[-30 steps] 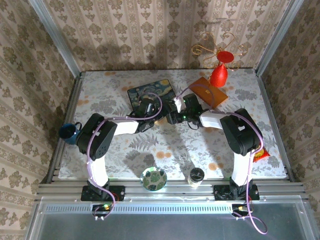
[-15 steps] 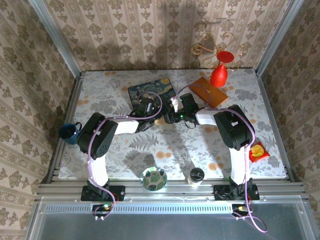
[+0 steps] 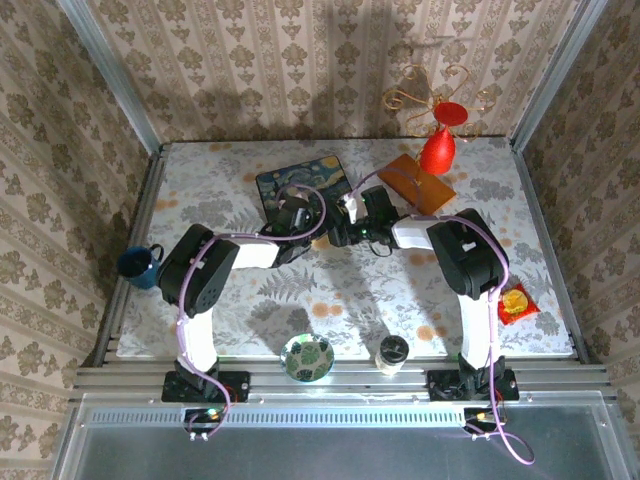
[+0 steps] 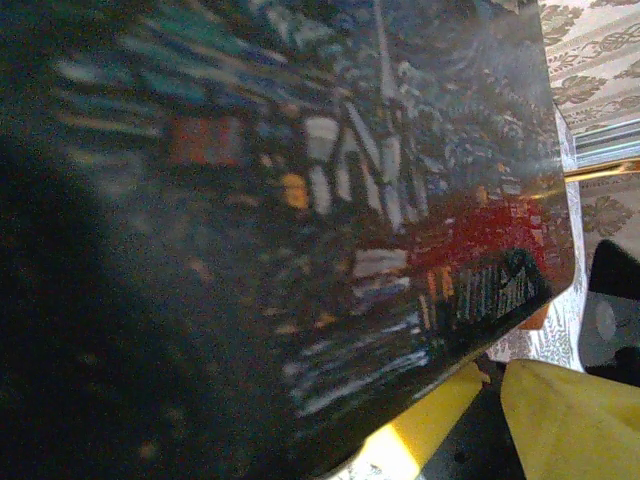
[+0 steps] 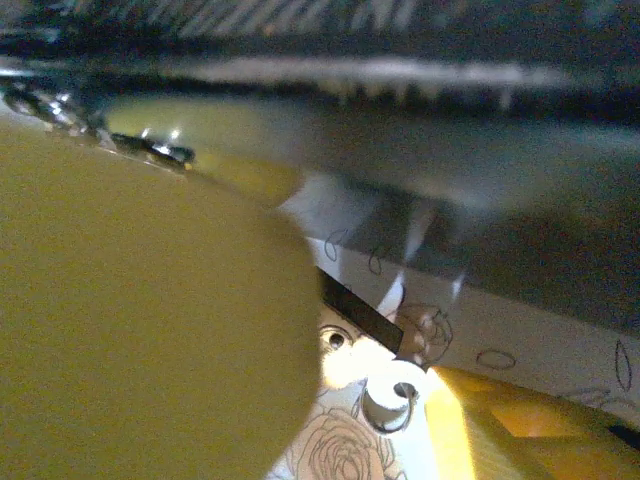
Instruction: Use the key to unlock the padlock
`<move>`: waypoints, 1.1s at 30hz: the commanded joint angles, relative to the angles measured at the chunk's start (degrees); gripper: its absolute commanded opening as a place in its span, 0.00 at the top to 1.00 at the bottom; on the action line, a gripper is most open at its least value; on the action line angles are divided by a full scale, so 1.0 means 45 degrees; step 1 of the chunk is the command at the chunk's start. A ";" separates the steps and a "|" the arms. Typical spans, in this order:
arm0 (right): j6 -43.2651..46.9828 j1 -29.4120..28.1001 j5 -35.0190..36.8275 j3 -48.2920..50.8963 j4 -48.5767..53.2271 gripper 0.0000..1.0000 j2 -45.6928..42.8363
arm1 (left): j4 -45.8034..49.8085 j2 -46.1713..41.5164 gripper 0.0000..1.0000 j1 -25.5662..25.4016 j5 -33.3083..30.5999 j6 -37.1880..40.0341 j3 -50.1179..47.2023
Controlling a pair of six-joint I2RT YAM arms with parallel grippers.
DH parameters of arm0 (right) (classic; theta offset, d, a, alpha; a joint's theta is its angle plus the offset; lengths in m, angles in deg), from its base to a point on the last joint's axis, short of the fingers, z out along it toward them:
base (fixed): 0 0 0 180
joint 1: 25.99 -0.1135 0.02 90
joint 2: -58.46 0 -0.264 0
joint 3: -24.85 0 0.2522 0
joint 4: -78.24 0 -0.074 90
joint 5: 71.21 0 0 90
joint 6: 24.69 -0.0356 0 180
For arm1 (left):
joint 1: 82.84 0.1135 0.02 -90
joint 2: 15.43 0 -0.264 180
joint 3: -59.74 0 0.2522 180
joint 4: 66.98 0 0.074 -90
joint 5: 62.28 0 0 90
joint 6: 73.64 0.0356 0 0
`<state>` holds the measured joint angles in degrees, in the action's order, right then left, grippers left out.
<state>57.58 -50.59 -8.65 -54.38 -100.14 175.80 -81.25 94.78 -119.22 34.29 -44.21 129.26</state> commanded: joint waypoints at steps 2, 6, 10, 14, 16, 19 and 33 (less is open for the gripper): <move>-0.0423 -0.0005 0.0363 0.1078 0.1130 0.44 -0.1210 | -0.0154 0.0391 0.15 -0.0253 -0.0014 -0.0033 0.0132; -0.1035 0.0229 0.1881 0.1561 0.1976 0.44 -0.1828 | -0.0339 0.0470 0.18 -0.0458 -0.0197 -0.0126 0.0010; -0.1918 0.0492 0.2987 0.1689 0.2218 0.51 -0.2128 | -0.1069 0.0787 0.20 -0.0583 -0.0307 -0.0310 -0.0156; -0.2594 0.0795 0.3178 0.0968 0.2358 0.65 -0.1763 | -0.1485 0.0801 0.22 -0.0587 -0.0554 -0.0305 -0.0434; -0.2940 0.0876 0.2895 0.0526 0.2022 0.73 -0.1404 | -0.1515 0.0728 0.23 -0.0587 -0.0667 -0.0187 -0.0517; -0.3466 0.0877 0.2589 -0.0251 0.1548 0.83 -0.0637 | -0.1666 0.0645 0.23 -0.0581 -0.0755 -0.0098 -0.0670; -0.5522 0.0757 0.1306 -0.1338 -0.0812 0.86 0.1483 | -0.2370 0.0663 0.30 -0.0772 -0.0957 -0.0364 -0.1123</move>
<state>36.08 -46.27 -0.33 -59.12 -100.47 179.55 -91.90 97.01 -121.89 30.74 -45.13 125.13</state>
